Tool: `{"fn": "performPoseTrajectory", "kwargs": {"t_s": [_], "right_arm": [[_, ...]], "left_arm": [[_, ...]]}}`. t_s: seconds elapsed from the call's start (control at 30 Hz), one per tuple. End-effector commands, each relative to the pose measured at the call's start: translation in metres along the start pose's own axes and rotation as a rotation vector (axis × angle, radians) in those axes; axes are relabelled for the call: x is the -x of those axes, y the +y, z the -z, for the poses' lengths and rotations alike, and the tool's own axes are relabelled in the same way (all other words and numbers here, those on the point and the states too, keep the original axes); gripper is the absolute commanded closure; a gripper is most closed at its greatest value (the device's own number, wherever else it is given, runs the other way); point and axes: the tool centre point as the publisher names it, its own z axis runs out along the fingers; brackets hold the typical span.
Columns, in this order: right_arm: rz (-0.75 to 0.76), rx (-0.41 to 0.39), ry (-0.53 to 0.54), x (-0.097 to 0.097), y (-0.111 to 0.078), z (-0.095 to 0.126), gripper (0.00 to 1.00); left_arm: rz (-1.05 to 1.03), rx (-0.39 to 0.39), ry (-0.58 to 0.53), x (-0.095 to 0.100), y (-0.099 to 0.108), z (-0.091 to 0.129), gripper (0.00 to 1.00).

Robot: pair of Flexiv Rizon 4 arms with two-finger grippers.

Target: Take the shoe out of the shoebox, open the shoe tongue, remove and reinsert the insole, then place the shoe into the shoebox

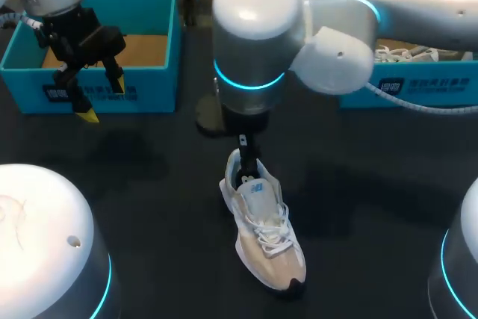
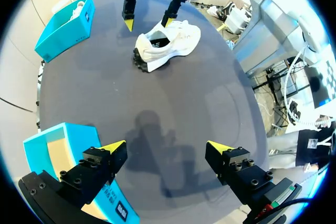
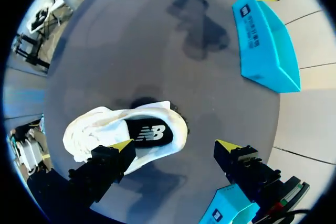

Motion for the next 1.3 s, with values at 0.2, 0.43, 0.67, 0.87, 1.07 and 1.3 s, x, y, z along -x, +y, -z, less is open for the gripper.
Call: {"fn": "performPoseTrajectory", "kwargs": {"t_s": [0.2, 0.43, 0.67, 0.87, 1.07, 1.3], "right_arm": [[0.028, -0.009, 0.065, 0.016, 0.003, -0.036, 0.0], [0.065, -0.008, 0.079, 0.016, 0.002, -0.055, 0.0], [0.077, -0.02, 0.106, 0.014, 0.003, -0.069, 0.07], [0.076, -0.013, 0.111, 0.014, 0.003, -0.079, 0.24], [0.073, -0.007, 0.118, 0.013, 0.003, -0.087, 0.37], [0.072, 0.003, 0.114, 0.009, 0.004, -0.089, 0.62]], "left_arm": [[-0.001, 0.004, -0.001, -0.001, 0.0, 0.0, 0.0], [-0.001, 0.004, -0.001, -0.001, 0.0, 0.0, 0.0], [-0.001, 0.004, -0.001, -0.001, 0.0, 0.0, 0.0], [-0.001, 0.004, -0.001, -0.001, 0.0, 0.0, 0.0], [-0.001, 0.004, -0.001, -0.001, 0.0, 0.0, 0.0], [-0.001, 0.004, -0.001, -0.001, 0.0, 0.0, 0.0]]}}
